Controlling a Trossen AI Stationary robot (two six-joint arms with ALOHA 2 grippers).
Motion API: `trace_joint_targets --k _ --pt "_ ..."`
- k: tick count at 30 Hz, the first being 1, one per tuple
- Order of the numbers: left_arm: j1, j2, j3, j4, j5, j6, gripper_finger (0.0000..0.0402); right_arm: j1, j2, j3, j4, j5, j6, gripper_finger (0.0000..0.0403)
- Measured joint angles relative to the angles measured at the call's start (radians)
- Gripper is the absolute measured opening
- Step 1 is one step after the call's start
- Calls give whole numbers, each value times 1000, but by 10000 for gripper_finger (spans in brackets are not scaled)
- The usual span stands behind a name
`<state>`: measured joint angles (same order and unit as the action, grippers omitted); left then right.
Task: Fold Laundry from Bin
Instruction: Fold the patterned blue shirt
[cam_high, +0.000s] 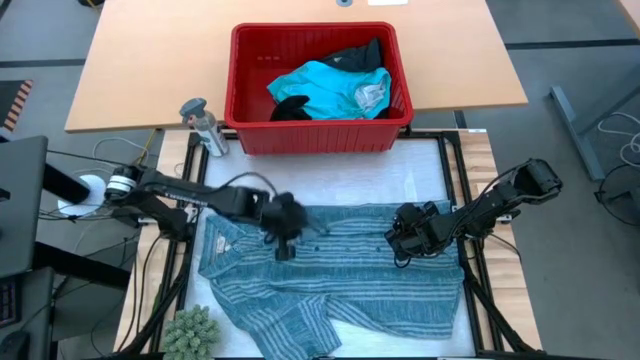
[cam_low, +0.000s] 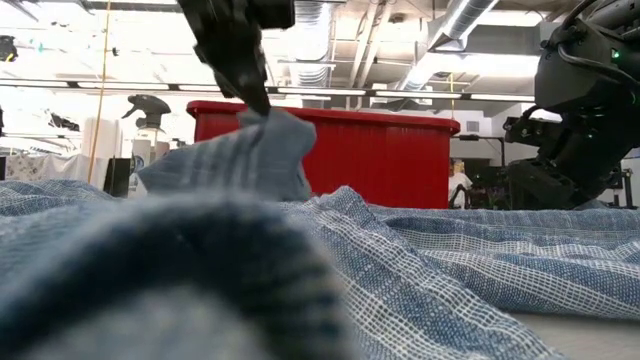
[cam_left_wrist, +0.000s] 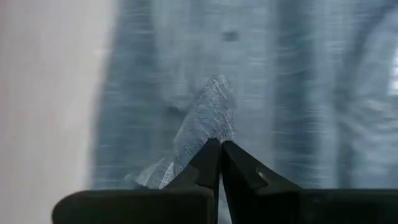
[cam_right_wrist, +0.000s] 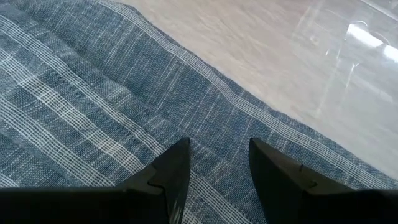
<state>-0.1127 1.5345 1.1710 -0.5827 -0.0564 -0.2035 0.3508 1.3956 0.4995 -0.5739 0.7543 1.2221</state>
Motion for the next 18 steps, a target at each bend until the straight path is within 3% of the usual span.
trace_joint_targets --k 5,13,15,18 --pt "-150 6 3 23 -3 -157 0 0 0 0 0 -1 0 187" --pt "-311 81 4 47 -224 -170 28 0 0 0 11 -1 -24 187" --pt "-314 118 3 18 -209 -167 49 0 0 0 12 -4 -25 187" --pt "-307 188 3 -13 -102 -160 88 1 0 0 13 -19 -27 187"
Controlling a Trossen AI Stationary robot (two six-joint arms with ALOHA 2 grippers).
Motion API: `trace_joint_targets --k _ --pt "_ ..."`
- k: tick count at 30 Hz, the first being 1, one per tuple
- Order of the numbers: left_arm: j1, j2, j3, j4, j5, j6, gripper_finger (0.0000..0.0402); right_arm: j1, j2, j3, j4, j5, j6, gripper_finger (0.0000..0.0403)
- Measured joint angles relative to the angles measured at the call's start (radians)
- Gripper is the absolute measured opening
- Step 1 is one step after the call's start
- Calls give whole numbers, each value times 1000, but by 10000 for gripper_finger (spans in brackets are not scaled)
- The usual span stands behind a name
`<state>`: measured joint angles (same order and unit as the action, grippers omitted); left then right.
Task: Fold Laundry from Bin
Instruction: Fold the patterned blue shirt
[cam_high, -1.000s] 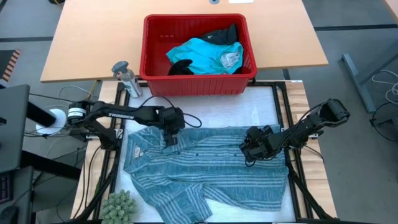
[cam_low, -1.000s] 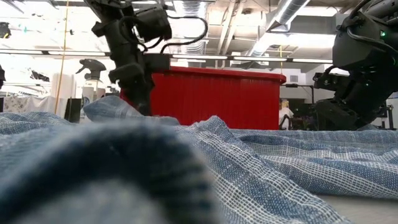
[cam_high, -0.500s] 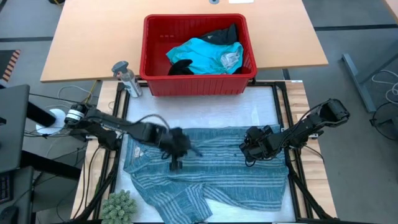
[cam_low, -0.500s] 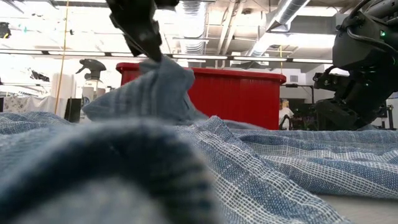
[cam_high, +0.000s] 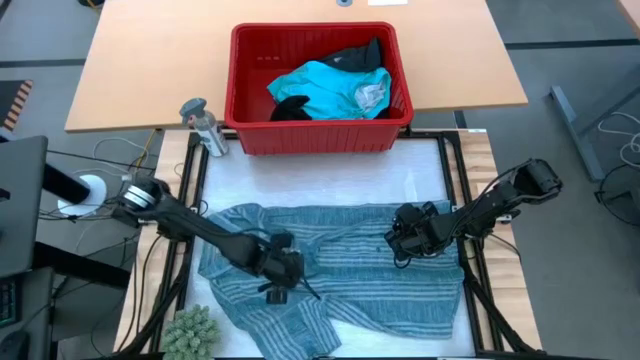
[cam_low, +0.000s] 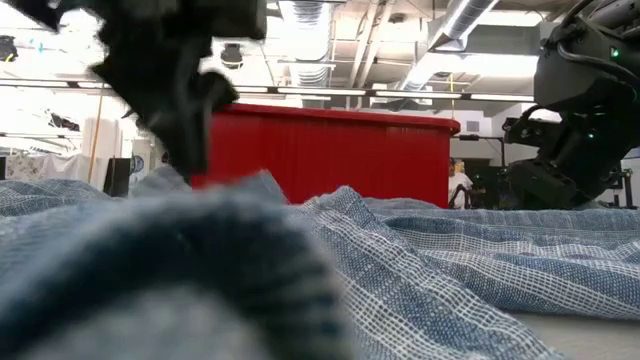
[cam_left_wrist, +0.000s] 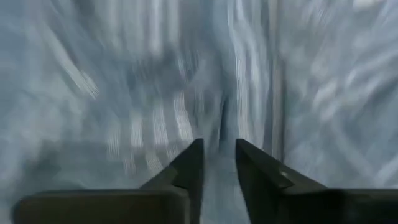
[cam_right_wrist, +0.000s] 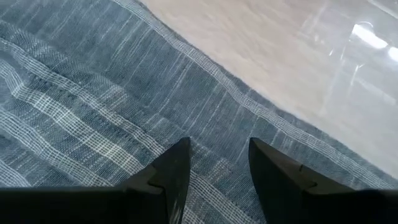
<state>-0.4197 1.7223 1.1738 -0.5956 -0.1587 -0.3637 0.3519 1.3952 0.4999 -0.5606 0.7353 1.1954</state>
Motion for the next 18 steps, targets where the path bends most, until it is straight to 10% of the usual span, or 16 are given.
trace_joint_targets --k 11,18 --pt "1 -87 12 -76 5 -72 179 0 0 0 95 -5 -110 187" --pt "-9 -403 1 -254 -524 -92 175 -1 0 0 99 -4 -123 187"
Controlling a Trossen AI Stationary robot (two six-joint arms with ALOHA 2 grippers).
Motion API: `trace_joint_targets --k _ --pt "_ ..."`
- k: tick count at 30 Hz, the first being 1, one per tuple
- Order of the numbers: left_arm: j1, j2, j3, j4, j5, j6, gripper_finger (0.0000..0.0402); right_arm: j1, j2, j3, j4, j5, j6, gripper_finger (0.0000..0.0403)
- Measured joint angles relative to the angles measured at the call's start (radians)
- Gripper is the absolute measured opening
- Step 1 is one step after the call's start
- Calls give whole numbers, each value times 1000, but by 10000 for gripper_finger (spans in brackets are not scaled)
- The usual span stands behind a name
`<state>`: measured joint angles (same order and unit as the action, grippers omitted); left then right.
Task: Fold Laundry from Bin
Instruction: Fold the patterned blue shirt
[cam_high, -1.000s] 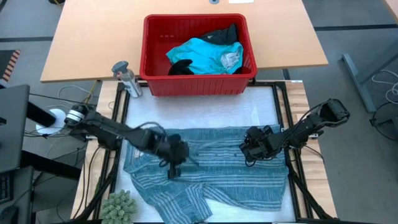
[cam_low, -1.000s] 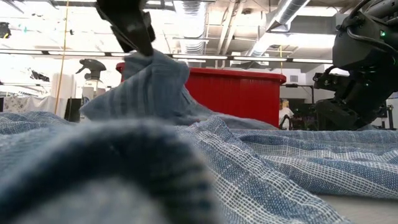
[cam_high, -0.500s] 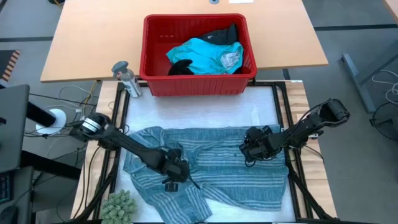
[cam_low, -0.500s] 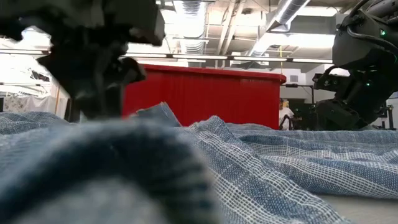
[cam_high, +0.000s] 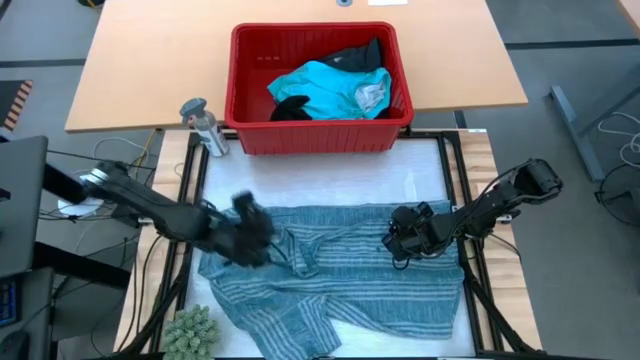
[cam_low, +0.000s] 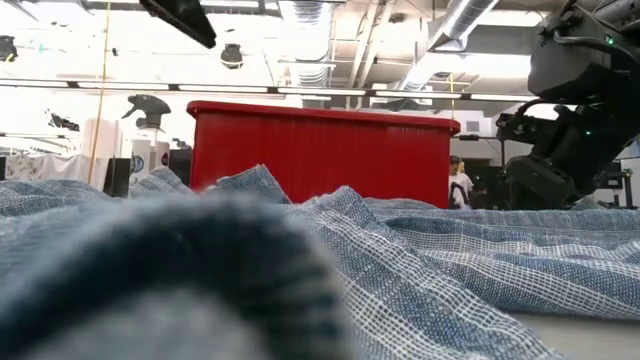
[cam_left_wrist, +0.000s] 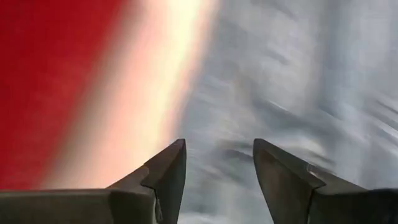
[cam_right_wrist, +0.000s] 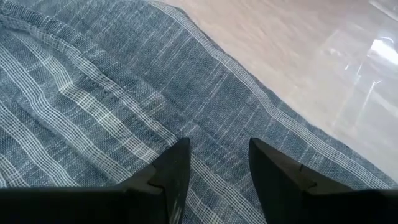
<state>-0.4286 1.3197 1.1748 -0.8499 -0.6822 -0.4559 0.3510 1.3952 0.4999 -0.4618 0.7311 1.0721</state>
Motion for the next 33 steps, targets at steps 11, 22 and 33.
trace_joint_targets --k 11,22,33 --pt "351 -194 -269 -4 339 484 179 0 0 0 -1 0 0 187" --pt "471 -83 -289 -26 503 891 181 0 0 0 3 -25 0 187" --pt "524 103 -289 13 435 1091 181 0 0 0 5 -28 0 187"
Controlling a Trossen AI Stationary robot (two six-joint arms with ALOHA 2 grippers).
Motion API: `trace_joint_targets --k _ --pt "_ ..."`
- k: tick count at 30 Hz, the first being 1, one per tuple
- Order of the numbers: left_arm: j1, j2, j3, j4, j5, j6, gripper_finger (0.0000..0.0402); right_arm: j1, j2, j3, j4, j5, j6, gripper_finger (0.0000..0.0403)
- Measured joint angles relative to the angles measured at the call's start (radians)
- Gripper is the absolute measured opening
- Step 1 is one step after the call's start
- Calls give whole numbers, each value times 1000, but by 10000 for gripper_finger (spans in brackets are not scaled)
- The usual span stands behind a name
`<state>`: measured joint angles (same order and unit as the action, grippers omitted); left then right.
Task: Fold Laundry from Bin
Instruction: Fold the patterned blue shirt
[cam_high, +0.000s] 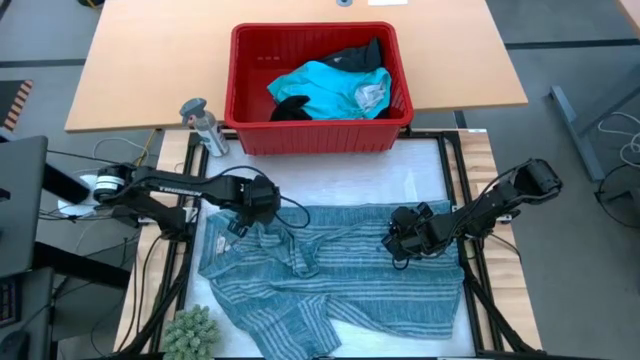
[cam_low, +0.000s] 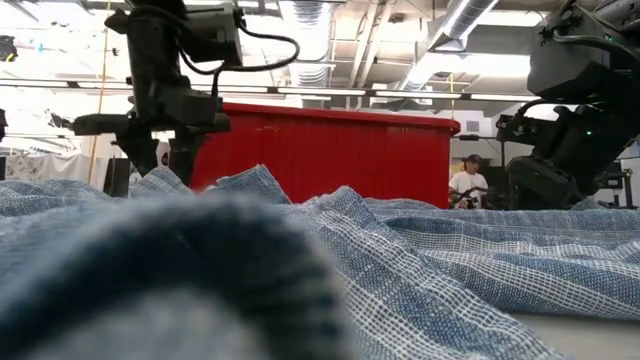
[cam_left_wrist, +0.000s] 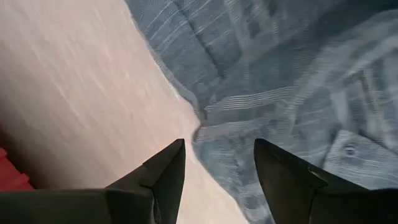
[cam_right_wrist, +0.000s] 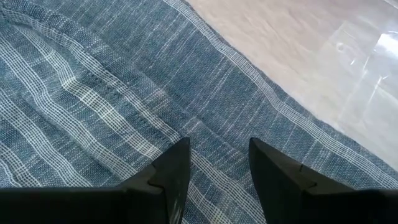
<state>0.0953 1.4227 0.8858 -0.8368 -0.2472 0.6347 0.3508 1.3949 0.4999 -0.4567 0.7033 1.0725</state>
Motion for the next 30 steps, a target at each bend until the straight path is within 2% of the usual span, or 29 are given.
trace_joint_targets --k 5,8,15,20,23,30 --pt "9 12 1 34 -1 45 178 0 0 0 1 0 0 187" --pt "9 12 1 54 1 83 162 0 0 0 1 -1 0 187" --pt "11 17 1 67 80 95 75 0 0 0 1 -1 0 187" --pt "11 20 1 84 84 93 26 0 0 0 2 -7 1 187" --pt "11 20 1 86 78 70 5 0 0 0 1 -15 3 187" --pt "-52 16 36 -7 -20 -98 0 0 0 0 2 -27 2 187"
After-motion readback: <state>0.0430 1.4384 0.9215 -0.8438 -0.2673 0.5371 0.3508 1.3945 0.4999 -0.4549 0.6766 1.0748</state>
